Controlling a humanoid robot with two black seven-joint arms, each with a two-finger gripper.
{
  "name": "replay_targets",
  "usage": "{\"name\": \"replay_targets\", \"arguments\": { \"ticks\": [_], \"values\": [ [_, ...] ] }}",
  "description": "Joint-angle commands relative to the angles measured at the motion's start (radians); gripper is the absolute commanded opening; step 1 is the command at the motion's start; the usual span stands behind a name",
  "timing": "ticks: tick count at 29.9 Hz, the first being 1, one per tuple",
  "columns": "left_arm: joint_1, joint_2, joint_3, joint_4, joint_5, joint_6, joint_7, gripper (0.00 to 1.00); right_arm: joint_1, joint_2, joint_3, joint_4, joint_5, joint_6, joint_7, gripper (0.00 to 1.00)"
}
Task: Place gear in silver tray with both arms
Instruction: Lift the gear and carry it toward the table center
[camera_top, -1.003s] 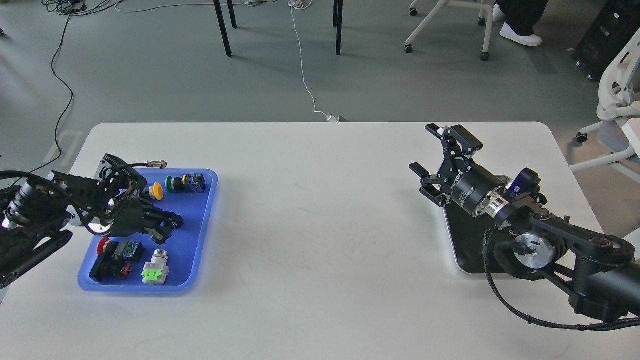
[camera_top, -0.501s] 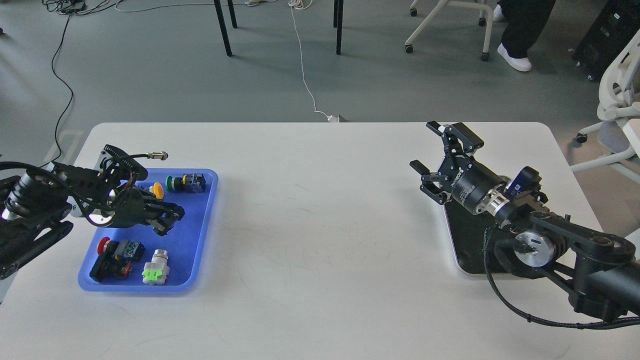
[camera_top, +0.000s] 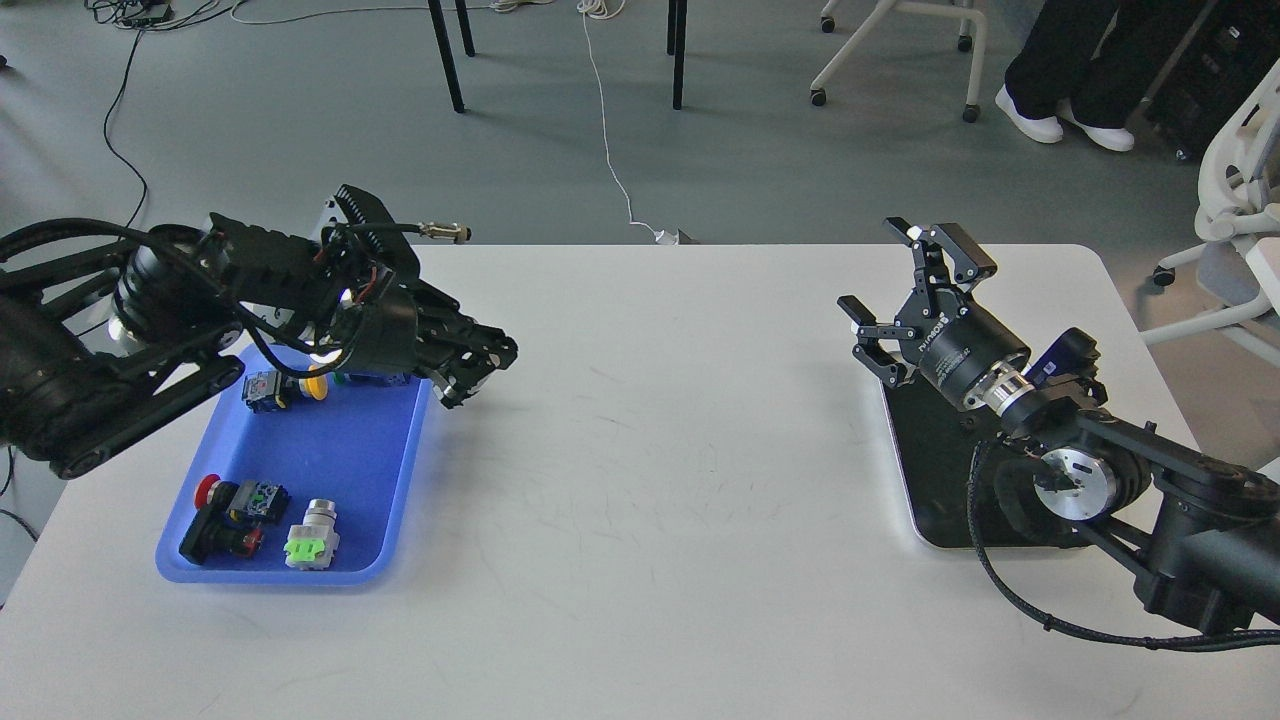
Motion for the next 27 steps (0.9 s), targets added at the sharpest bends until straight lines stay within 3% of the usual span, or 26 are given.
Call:
{"name": "replay_targets", "arguments": {
  "ticks": [1,18,27],
  "values": [
    [-0.042,-0.101,0.081,0.015,0.000,0.000,0.000,0.14,-0.011,-0.023,0.015,0.001,0.024,0.003,0.000,0.98],
    [-0.042,-0.541,0.222,0.362,0.000,0.000,0.000,0.15,-0.059,-0.090,0.037,-0.004,0.046,0.029,0.000,0.98],
    [-0.039,-0.571,0.222,0.414,0.000,0.000,0.000,0.17,-0.059,-0.090,0.035,-0.004,0.046,0.029,0.000,0.98]
  ]
}}
